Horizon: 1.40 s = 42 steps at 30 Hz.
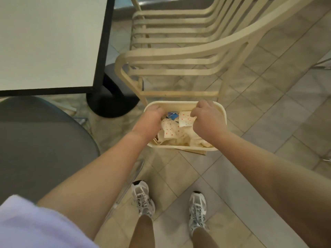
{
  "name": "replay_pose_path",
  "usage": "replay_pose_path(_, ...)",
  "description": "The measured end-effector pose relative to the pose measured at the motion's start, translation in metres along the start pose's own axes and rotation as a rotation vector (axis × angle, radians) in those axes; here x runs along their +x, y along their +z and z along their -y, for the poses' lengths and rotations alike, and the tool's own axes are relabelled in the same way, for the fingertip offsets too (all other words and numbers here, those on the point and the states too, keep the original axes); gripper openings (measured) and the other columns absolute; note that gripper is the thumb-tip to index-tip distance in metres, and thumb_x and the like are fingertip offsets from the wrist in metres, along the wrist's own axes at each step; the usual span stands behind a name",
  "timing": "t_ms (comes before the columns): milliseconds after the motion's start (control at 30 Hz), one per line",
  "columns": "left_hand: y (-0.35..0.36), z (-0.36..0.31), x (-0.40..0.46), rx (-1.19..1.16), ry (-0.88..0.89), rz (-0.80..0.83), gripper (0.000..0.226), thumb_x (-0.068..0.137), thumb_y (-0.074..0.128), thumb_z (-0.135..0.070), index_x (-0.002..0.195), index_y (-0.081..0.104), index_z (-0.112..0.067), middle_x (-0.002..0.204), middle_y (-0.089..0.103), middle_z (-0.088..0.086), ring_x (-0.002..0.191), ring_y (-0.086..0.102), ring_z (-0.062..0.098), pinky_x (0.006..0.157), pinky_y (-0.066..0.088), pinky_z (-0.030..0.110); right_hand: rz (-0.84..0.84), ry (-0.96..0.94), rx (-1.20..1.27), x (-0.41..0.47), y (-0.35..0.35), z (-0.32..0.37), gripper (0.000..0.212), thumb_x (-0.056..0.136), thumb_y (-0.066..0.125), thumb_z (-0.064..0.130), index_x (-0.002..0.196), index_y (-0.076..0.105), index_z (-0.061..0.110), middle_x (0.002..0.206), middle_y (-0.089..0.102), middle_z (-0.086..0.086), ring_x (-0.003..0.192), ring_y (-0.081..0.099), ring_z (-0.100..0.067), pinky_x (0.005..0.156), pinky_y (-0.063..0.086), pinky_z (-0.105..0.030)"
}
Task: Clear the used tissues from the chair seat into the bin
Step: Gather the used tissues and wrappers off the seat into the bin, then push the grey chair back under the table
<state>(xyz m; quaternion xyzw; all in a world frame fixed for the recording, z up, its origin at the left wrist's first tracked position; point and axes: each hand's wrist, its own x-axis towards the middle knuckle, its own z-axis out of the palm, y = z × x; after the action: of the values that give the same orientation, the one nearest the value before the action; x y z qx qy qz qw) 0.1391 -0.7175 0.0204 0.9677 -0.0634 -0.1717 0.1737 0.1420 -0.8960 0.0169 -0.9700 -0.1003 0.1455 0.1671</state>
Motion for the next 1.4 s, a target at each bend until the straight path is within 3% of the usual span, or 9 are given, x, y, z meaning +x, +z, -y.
replay_pose_path(200,-0.023,0.003,-0.034,0.0,0.072,-0.078,0.032,0.089,0.046,-0.004,0.117,0.06,-0.013,0.121,0.055,0.002,0.114,0.046,0.019,0.093,0.046,0.039,0.103,-0.036,-0.048,-0.022,-0.017,0.028,0.035,0.089,0.04,0.01,0.12,0.056,0.012,0.122,0.052,-0.008,0.113,0.045,-0.027,0.093,0.044,-0.042)
replay_pose_path(500,-0.064,0.045,-0.095,0.103,0.13,-0.065,0.032,0.09,0.045,-0.015,0.12,0.056,-0.016,0.122,0.054,0.002,0.115,0.046,0.019,0.097,0.04,0.038,0.034,-0.054,-0.027,-0.059,-0.035,0.116,0.031,0.094,0.039,0.02,0.119,0.055,0.011,0.124,0.053,-0.01,0.115,0.044,-0.029,0.093,0.04,-0.042)
replay_pose_path(700,-0.108,0.093,-0.168,0.252,0.202,-0.056,0.036,0.087,0.05,-0.029,0.123,0.054,-0.026,0.126,0.051,-0.005,0.126,0.038,0.016,0.11,0.011,0.05,-0.05,-0.047,-0.045,-0.11,-0.039,0.21,0.031,0.094,0.039,0.023,0.119,0.052,0.01,0.124,0.053,-0.012,0.116,0.045,-0.032,0.093,0.04,-0.044)
replay_pose_path(800,-0.142,0.115,-0.211,0.312,0.215,-0.073,0.035,0.088,0.051,-0.029,0.123,0.053,-0.025,0.126,0.051,-0.004,0.127,0.037,0.017,0.111,0.007,0.052,-0.079,-0.08,-0.057,-0.132,-0.047,0.262,0.03,0.092,0.041,0.018,0.12,0.049,0.011,0.123,0.051,-0.012,0.116,0.045,-0.032,0.091,0.04,-0.043)
replay_pose_path(967,-0.202,0.156,-0.277,0.371,0.138,-0.14,0.034,0.091,0.047,-0.028,0.125,0.052,-0.026,0.13,0.05,-0.003,0.129,0.036,0.017,0.11,0.012,0.05,-0.142,-0.145,-0.063,-0.162,-0.072,0.344,0.036,0.092,0.044,0.017,0.128,0.044,0.014,0.127,0.05,-0.01,0.119,0.046,-0.029,0.096,0.041,-0.043)
replay_pose_path(1100,-0.254,0.172,-0.338,0.387,0.068,-0.248,0.033,0.09,0.048,-0.022,0.122,0.055,-0.021,0.123,0.055,0.004,0.12,0.045,0.023,0.095,0.034,0.04,-0.191,-0.276,-0.087,-0.19,-0.098,0.402,0.038,0.093,0.042,0.016,0.131,0.043,0.012,0.131,0.048,-0.011,0.121,0.044,-0.03,0.099,0.041,-0.045)
replay_pose_path(1200,-0.291,0.19,-0.395,0.391,0.009,-0.349,0.03,0.088,0.051,-0.021,0.117,0.059,-0.015,0.118,0.058,0.008,0.113,0.048,0.027,0.091,0.042,0.04,-0.242,-0.379,-0.106,-0.219,-0.115,0.453,0.035,0.092,0.042,0.017,0.127,0.046,0.01,0.126,0.051,-0.012,0.116,0.046,-0.031,0.091,0.042,-0.044)
replay_pose_path(1400,-0.339,0.222,-0.492,0.436,-0.058,-0.43,0.031,0.088,0.05,-0.018,0.117,0.059,-0.014,0.118,0.058,0.008,0.111,0.05,0.026,0.09,0.041,0.038,-0.283,-0.505,-0.146,-0.271,-0.128,0.537,0.035,0.092,0.04,0.016,0.125,0.046,0.009,0.123,0.052,-0.014,0.112,0.047,-0.033,0.088,0.041,-0.043)
